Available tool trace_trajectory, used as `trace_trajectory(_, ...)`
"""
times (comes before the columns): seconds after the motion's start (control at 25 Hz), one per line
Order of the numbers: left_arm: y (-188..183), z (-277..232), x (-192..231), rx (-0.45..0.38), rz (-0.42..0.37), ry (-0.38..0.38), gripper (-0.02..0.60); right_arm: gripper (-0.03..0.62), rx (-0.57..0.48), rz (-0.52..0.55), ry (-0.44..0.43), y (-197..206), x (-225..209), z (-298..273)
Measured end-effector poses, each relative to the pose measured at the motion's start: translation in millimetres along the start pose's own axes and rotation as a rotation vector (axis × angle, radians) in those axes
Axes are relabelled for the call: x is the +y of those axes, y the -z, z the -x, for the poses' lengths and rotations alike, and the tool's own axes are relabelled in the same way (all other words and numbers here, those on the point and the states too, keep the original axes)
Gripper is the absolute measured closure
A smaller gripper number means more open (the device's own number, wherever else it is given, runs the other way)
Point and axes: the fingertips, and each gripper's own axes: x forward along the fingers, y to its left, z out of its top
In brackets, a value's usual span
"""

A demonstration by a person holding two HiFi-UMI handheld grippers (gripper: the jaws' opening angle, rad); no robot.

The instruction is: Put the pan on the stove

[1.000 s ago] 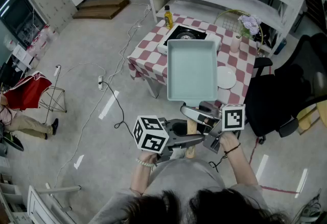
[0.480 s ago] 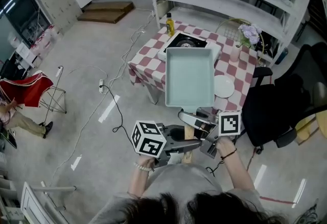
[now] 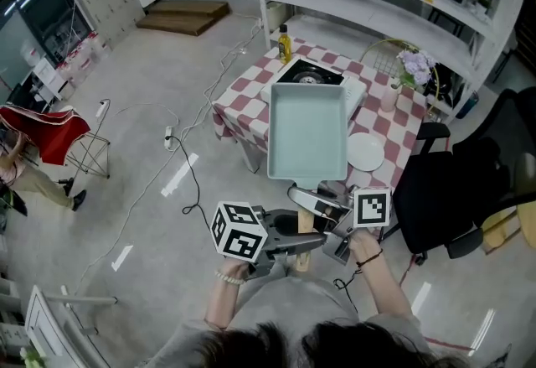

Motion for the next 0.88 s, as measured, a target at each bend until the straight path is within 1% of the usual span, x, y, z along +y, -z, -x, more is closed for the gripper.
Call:
trace_trajectory(0.4,-13.1,2.9,22.4,-0.017,0.022,-0.029,0.382,0.401,0.020,-0.032,-0.038,-15.5,-10.1,-15.6)
trace_trajectory(0.52,-19.8,4.6,33.9,-0.020,0.027,-0.025,0.382,0.401,0.028,-0.023,-0.015,-23.4,-23.6,-19.4)
trace_trajectory(0.64,-26.8,7.7,46.5,-0.016,0.031,-0.018,0.382,0.401,0.018,-0.044,-0.021,-32.7,-29.6,-27.9)
trace_trajectory(0.76,-34.8,11.7,59.6,-0.010,0.032,-0.007,0.382,0.401,0.019,-0.027,0.002,-43.4,-42.8,-34.1)
trace_trajectory(0.88,-42.4,17.3,74.5,0.002,0.038,0.005,0.382,0.401,-0.004,-0.047,-0.015,-55.7,-47.2,-46.8)
